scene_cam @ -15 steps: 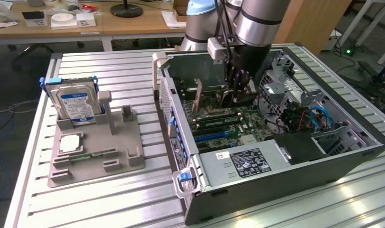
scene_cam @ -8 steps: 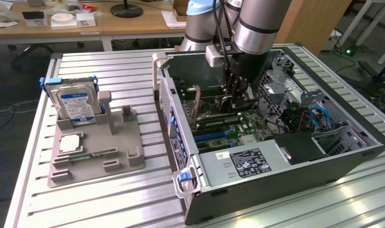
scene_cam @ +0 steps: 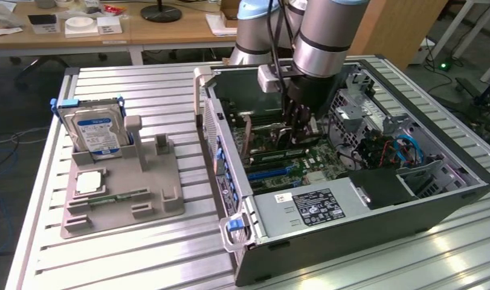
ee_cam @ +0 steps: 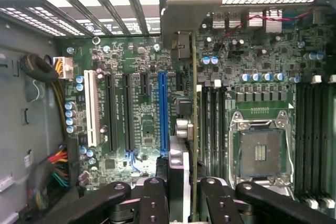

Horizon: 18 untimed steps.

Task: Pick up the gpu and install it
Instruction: 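Insert the gpu into the slot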

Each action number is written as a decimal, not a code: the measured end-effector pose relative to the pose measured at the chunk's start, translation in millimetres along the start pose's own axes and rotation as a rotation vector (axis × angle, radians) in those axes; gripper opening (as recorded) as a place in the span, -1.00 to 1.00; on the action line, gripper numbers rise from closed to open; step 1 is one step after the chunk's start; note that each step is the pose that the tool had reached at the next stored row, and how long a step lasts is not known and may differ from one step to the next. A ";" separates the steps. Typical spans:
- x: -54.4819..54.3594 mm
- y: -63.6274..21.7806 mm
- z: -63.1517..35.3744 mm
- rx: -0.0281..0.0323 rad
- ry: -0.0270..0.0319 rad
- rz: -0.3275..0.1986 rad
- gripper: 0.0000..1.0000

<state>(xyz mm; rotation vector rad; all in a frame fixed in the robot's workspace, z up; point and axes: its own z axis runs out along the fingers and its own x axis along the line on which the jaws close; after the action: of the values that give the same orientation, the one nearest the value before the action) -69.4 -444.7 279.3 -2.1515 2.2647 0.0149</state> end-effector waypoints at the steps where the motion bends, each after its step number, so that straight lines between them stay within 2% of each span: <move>1: 1.5 0.7 0.5 0.0000 0.0000 0.000 -0.44; 3: 3.4 1.6 2.1 0.0006 -0.0002 0.000 -0.44; 8: 4.1 6.7 7.3 0.0135 -0.0007 -0.001 -0.44; 15: 12.4 8.2 14.1 0.0138 -0.0008 -0.002 -0.44; 18: 12.9 13.9 16.5 0.0141 -0.0008 -0.002 -0.44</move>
<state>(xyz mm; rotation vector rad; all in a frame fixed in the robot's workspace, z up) -83.9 -456.5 262.5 -2.1466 2.2552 -0.0002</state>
